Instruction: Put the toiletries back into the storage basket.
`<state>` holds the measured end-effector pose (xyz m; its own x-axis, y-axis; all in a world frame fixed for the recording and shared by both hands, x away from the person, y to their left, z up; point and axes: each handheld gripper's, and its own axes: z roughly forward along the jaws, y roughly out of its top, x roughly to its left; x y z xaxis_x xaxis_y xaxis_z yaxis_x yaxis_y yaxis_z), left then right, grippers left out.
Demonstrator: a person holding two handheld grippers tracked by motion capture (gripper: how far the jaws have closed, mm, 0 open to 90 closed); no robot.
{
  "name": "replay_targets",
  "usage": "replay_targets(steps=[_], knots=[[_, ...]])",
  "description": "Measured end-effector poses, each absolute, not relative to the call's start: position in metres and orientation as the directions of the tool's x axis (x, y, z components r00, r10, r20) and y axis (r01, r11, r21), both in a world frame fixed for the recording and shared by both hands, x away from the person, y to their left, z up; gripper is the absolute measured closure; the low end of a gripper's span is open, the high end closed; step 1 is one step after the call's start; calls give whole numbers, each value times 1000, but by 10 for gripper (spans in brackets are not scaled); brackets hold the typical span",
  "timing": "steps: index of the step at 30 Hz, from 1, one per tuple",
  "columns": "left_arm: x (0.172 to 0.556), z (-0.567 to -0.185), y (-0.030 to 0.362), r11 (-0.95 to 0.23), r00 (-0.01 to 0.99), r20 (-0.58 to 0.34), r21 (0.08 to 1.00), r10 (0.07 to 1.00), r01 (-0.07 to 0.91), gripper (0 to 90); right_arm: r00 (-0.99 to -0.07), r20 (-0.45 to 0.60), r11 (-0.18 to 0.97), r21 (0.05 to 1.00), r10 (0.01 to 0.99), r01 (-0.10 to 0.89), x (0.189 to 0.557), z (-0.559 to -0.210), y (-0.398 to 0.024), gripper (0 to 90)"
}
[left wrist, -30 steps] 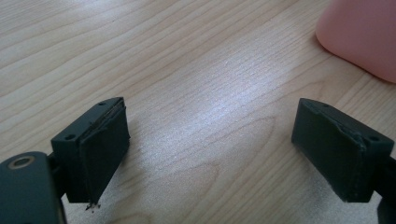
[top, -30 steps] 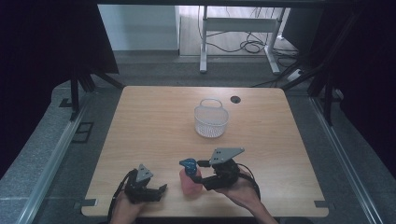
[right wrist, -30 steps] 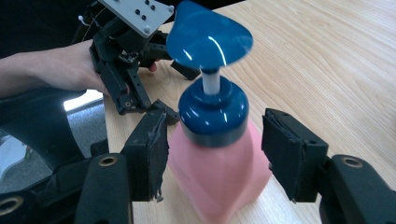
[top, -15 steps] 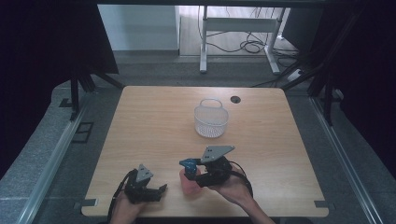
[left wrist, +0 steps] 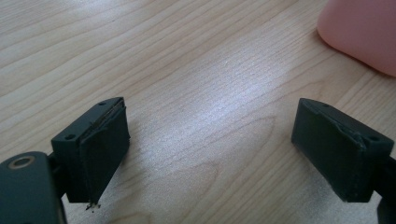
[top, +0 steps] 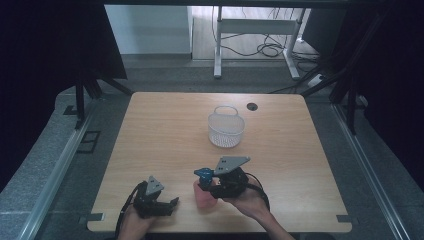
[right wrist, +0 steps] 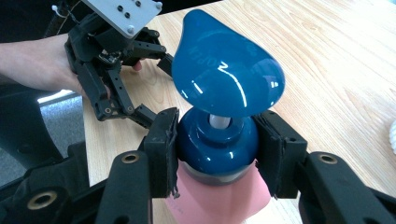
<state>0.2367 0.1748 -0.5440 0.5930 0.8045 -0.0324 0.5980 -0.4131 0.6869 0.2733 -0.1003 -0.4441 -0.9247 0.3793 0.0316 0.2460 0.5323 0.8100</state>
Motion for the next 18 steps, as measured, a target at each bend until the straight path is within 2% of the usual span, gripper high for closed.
replay_targets(steps=[18], knots=[[237,-544,175,-416,595,-31,686,803,598,109,-906,44,504,819,421,274,287,-423,-118,529]])
